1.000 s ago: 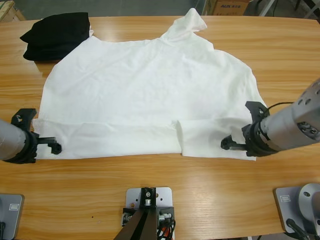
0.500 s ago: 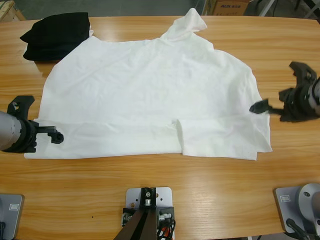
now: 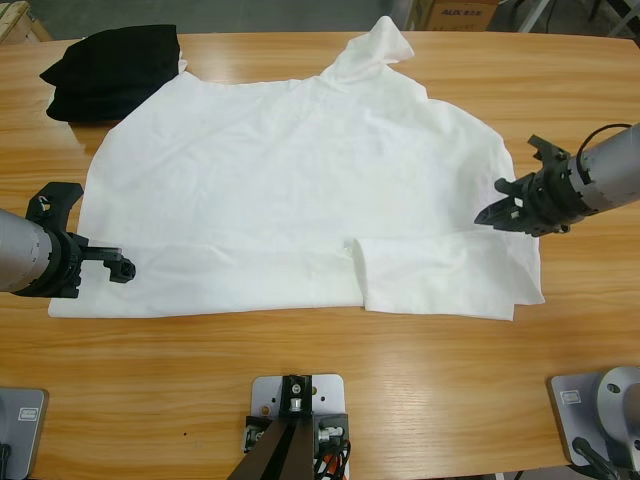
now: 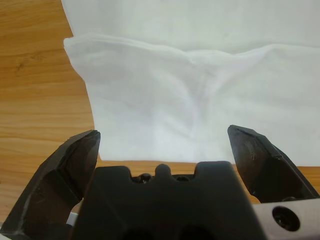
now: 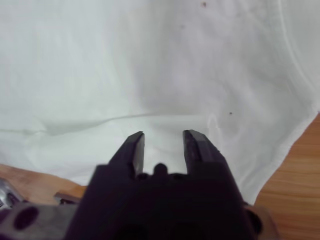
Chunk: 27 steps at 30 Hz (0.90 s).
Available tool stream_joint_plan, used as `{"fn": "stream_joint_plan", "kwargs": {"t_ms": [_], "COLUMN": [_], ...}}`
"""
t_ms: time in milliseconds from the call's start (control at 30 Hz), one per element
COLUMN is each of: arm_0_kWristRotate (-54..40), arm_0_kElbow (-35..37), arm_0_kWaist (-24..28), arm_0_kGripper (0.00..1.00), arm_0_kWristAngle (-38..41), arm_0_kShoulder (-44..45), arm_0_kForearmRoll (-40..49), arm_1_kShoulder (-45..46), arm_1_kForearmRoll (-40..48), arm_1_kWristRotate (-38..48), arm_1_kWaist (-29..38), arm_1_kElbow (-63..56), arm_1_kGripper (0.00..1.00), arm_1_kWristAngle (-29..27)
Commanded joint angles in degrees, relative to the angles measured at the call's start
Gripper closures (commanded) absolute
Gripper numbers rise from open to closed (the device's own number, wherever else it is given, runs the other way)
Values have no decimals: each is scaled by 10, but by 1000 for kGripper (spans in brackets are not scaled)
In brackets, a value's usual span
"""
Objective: Fold clothes
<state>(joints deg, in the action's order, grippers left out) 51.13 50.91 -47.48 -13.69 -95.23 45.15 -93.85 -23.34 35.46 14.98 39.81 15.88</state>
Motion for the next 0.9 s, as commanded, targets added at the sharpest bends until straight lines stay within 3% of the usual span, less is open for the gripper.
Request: {"fn": "stream_joint_plan", "kwargs": {"t_ms": [33,167,367,567,600,700,900], "arm_0_kWristRotate": [-4,-3,-3,-3,-3,-3,-4], "arm_0_kElbow": [-8,-9,-10,-13,-12,-12,-13], "arm_0_kWaist": [-3,-3,-3,-3,-3,-3,-3], "arm_0_kGripper": [0,0,0,0,0,0,0], "arm_0_kWristAngle": [-6,-6,-6,-6,-6,-6,-6], "arm_0_kShoulder": [-19,-17,-16,-15,-15,-15,-15], "arm_0_kForearmRoll": [-11,-11,-11,-10,-10,-10,-10], "arm_1_kShoulder": [14,-13,-44,-41,-41,-38,-28], "arm_1_kForearmRoll": [0,0,1,-3,-3,-2,-7], "arm_1_kWristRotate": [17,23,29,37,36,26,38], "arm_1_kWaist": [-12,-12,-18,-26,-26,-26,-26], "arm_1_kElbow": [-12,-11,-8,-7,-7,-8,-7], "arm_1_kGripper": [289,309,517,518,548,972,984], "arm_1_kWristAngle": [-32,-29,-12,-16,-13,-9,-10]}}
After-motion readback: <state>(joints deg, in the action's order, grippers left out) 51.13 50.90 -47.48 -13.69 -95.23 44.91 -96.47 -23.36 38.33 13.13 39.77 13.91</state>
